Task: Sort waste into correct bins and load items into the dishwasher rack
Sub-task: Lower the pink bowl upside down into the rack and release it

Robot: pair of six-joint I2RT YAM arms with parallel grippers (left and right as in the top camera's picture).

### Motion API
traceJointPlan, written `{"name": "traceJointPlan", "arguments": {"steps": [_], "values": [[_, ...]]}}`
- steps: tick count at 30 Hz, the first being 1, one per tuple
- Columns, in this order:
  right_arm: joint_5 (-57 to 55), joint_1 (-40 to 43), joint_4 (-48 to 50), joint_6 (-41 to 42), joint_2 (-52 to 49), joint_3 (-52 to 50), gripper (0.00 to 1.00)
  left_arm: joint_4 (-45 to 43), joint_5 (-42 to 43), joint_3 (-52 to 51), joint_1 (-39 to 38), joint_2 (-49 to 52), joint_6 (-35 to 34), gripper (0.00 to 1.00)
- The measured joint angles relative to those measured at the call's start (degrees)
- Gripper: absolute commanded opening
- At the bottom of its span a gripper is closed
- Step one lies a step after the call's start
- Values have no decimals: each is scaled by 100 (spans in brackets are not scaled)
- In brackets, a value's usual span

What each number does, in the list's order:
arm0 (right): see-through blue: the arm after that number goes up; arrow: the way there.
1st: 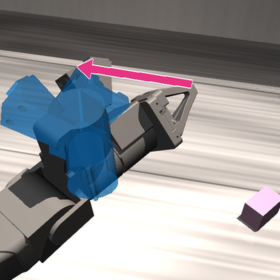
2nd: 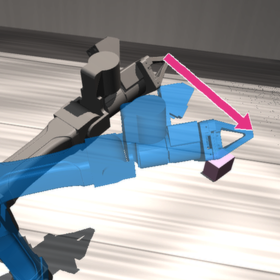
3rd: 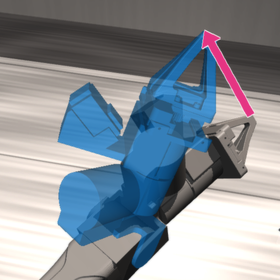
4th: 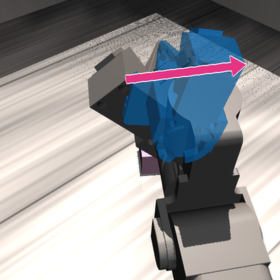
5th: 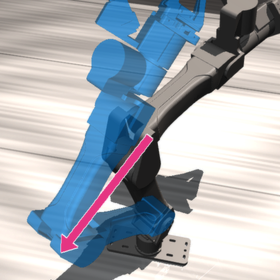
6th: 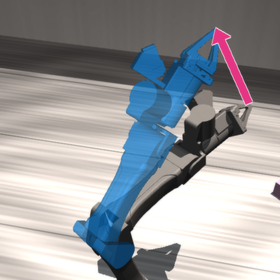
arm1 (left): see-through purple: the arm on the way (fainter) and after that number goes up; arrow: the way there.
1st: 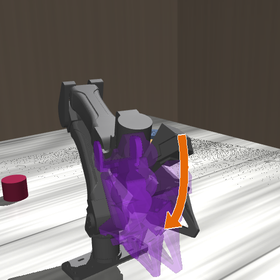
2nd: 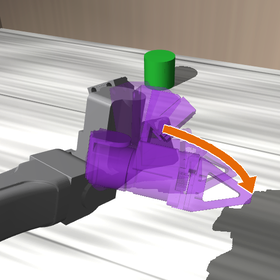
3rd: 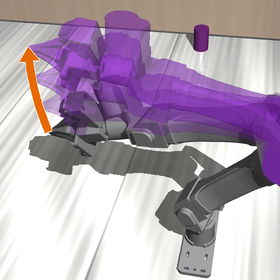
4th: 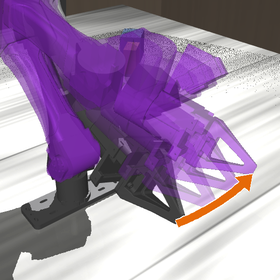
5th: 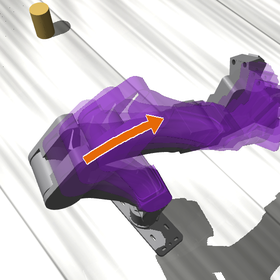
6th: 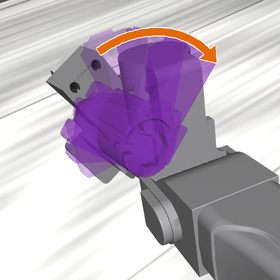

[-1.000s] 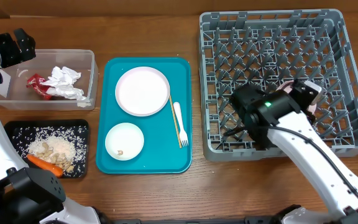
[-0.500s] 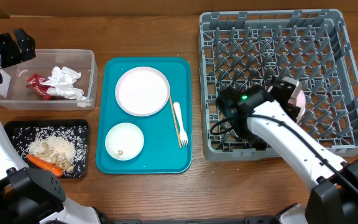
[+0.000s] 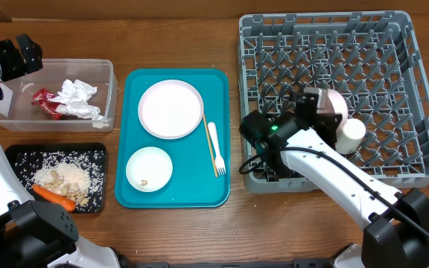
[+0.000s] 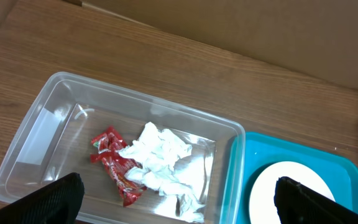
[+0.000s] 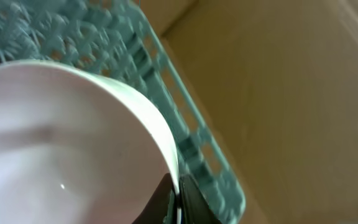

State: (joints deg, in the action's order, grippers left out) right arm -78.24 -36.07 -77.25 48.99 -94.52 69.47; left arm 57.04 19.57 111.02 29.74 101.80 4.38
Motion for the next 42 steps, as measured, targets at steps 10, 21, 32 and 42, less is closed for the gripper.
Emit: {"name": "traceJointPlan", "arguments": {"steps": [10,21,32,42], "values": [[-437,-2,846,-2496,-4,-52,4,0,0,2,0,0,0,100],[-186,-190,1882,-3727,-4,-647,4,0,0,2,0,0,0,100],[-299,-411,1910,-4238,-4,-798,4,0,0,2,0,0,0,100],[-219,-874,1259,-4299,-4,-807,4,0,0,0,0,0,0,100]]}}
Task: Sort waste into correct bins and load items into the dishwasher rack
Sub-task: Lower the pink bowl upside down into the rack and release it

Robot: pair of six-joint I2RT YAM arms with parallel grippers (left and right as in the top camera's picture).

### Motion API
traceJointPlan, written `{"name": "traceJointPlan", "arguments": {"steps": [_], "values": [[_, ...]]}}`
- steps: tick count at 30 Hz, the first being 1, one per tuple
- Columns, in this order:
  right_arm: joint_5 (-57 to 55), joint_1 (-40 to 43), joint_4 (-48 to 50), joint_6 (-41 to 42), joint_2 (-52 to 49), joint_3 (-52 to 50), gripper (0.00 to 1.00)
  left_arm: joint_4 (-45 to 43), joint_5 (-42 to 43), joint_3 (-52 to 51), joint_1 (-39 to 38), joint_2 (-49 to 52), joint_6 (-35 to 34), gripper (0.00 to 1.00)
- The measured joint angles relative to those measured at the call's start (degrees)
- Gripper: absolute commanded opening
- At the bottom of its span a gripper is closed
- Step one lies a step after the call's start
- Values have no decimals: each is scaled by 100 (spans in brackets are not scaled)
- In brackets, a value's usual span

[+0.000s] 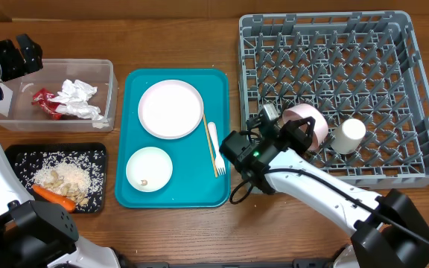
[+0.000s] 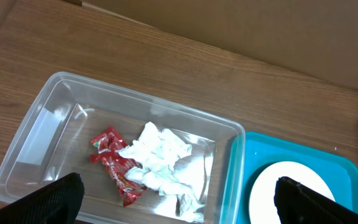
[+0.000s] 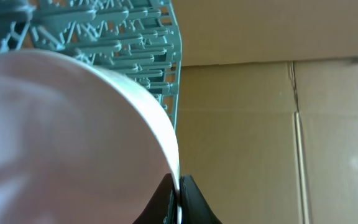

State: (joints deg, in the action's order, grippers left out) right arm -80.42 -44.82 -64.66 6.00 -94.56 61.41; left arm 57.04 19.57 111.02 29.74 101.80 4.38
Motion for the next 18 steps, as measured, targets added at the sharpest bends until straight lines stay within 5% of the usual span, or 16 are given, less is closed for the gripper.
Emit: {"name": "traceJointPlan", "arguments": {"steps": [18], "values": [[1106,-33,-1056,1668,-9,-15,13,0,0,2,0,0,0,100]]}}
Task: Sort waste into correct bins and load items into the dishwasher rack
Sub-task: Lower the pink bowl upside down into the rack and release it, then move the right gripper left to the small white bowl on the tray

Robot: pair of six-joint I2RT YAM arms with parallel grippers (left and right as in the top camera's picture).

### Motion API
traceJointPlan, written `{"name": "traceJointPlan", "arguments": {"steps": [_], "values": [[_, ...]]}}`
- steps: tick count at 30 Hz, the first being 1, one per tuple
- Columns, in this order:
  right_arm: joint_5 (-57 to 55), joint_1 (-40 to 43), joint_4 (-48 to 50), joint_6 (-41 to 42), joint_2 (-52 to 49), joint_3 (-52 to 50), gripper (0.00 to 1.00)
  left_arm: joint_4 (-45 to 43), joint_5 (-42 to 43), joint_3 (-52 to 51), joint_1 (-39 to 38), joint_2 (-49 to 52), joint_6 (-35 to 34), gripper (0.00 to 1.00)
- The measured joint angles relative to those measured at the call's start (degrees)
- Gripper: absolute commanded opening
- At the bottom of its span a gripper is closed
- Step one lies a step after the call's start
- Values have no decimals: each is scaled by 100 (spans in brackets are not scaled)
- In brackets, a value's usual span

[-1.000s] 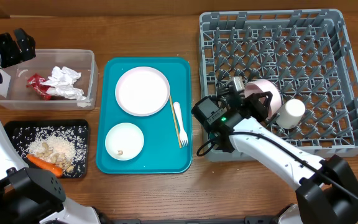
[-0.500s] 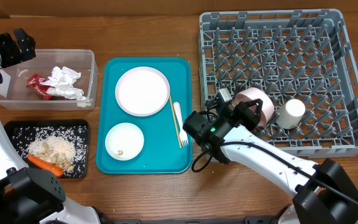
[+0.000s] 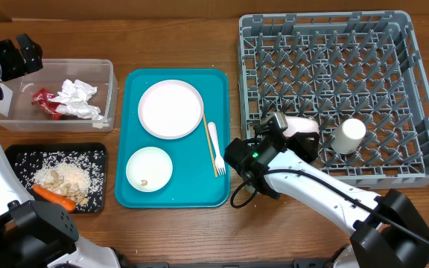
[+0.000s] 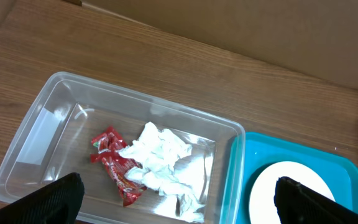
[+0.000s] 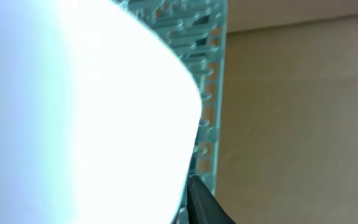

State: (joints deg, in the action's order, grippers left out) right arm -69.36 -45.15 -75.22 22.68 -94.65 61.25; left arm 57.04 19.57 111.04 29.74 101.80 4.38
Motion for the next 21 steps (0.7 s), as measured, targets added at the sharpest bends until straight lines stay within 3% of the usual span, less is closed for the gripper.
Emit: {"name": "traceJointPlan", "arguments": {"steps": [11,12,15,17,21], "values": [[811,0,-1504,1644,-2,334,8,0,0,-2,0,0,0,100],[898,0,-1582,1801,-2,358,13,0,0,0,0,0,0,100],[1158,0,-1692,2260,0,367,54,0,0,-2,0,0,0,100],[1292,0,-1690,2400,9,369,64,0,0,0,0,0,0,100],[1703,0,-1622,2802,227,514,72,0,2,0,0,0,0,100]]}}
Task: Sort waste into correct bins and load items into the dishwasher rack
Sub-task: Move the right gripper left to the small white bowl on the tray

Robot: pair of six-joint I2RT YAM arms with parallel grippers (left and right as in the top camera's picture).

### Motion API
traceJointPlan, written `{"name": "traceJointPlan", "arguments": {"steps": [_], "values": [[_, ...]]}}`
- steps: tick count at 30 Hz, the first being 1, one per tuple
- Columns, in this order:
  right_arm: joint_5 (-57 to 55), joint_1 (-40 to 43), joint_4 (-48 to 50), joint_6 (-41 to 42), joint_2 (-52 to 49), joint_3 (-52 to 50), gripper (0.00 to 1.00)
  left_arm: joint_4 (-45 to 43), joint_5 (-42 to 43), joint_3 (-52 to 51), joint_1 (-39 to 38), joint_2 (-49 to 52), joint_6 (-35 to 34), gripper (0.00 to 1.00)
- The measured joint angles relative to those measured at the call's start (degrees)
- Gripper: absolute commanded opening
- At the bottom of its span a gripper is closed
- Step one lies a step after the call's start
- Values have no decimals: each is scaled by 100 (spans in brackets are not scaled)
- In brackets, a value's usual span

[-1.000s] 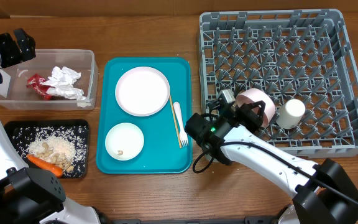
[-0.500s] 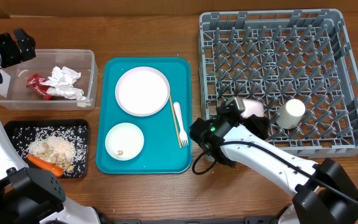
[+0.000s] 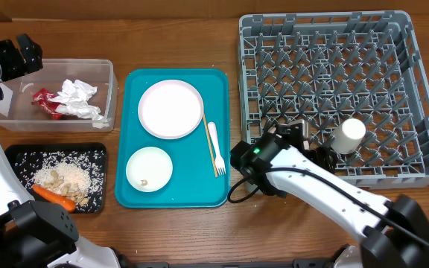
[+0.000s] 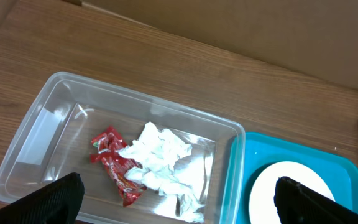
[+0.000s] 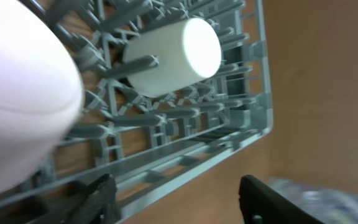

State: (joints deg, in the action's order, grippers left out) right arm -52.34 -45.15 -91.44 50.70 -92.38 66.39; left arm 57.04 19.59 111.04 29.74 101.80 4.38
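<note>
In the right wrist view the pale pink bowl (image 5: 17, 93) rests among the pegs of the grey dishwasher rack (image 3: 423, 97), beside a white cup (image 5: 173, 56) lying on its side. My right gripper (image 5: 185, 199) stands open just off the bowl with nothing between its fingers. In the overhead view that gripper (image 3: 313, 147) sits over the rack's near left part and covers the bowl; the cup (image 3: 348, 135) shows to its right. My left gripper (image 4: 185, 199) hangs open above the clear bin (image 4: 36, 130), which holds a red wrapper (image 4: 118, 168) and crumpled tissue (image 4: 160, 158).
A teal tray (image 3: 222, 190) carries a white plate (image 3: 170, 109), a small white bowl (image 3: 149, 168) with a food scrap, a fork (image 3: 214, 145) and a chopstick (image 3: 209, 138). A black tray (image 3: 17, 152) at front left holds rice and a carrot (image 3: 52, 196).
My right gripper was shut on the pink bowl's rim; now it is open and the bowl sits in the rack beside it. The left arm has not moved.
My right gripper first held the pink bowl over the rack close to the white cup. Then it held the bowl further left, near the rack's front left. Then the bowl was low among the pegs, still gripped. Now it rests there, let go.
</note>
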Motion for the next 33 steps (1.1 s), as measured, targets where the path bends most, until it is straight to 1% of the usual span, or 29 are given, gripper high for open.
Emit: {"name": "traceJointPlan", "arguments": {"steps": [2,5,11,13,15,17,20,23,25,29,30,33], "values": [[203,0,0,81,190,240,75,0,-2,0,0,0,0,100],[566,0,151,9,514,774,75,0,-2,0,0,0,0,100],[2050,0,1211,-1244,1069,1862,75,0,-2,0,0,0,0,100],[2658,0,1604,-1635,1182,2013,72,0,-2,-2,0,0,0,100],[3327,0,2124,-1965,1261,2041,63,0,-2,0,0,0,0,100],[3888,0,2465,-2201,1259,2046,59,0,-2,0,0,0,0,100],[4520,0,2846,-2358,1163,2044,57,0,-2,0,0,0,0,100],[4996,0,3150,-2404,966,2002,53,0,-2,0,0,0,0,100],[5270,0,3311,-2422,752,1941,53,2,-2,0,0,0,0,100],[5600,-42,3595,-2441,153,1864,54,0,-2,0,0,0,0,100],[5648,-68,3679,-2446,-20,1849,56,0,-2,0,0,0,0,100],[5735,-179,3923,-2459,-472,1832,59,0,-2,0,0,0,0,100]]}}
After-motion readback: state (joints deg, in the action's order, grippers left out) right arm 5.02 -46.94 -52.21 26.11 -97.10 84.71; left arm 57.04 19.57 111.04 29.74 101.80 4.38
